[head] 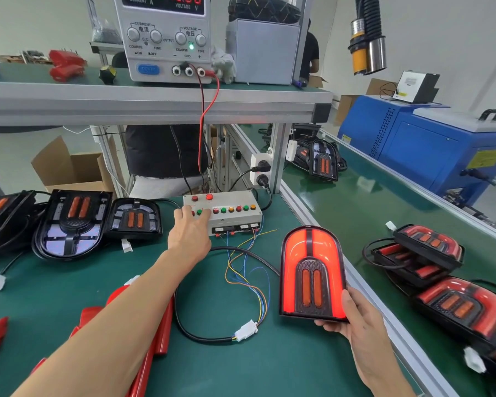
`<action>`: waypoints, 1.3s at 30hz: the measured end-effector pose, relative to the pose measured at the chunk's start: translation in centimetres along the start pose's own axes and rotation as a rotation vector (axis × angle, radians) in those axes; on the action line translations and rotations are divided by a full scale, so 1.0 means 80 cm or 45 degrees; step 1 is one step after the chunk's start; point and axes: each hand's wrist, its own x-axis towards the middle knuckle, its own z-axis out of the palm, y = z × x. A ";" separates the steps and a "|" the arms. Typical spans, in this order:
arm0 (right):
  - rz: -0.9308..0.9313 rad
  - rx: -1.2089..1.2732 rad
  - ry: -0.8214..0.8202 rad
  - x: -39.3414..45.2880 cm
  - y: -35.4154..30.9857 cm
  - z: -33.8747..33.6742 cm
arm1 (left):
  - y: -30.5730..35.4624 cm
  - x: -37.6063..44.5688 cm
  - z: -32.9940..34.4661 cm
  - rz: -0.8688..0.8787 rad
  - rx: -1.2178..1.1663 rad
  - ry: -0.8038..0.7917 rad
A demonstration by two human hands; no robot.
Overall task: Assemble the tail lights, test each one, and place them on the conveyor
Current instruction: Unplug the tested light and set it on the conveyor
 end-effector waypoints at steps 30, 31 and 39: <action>-0.013 0.002 -0.002 0.000 -0.003 0.002 | 0.003 0.000 -0.009 0.017 0.038 -0.041; -0.014 0.001 -0.001 0.000 -0.003 0.003 | 0.003 -0.001 -0.009 0.017 0.041 -0.043; -0.002 -0.044 -0.022 0.001 0.002 -0.002 | 0.012 -0.007 -0.006 -0.016 -0.043 0.059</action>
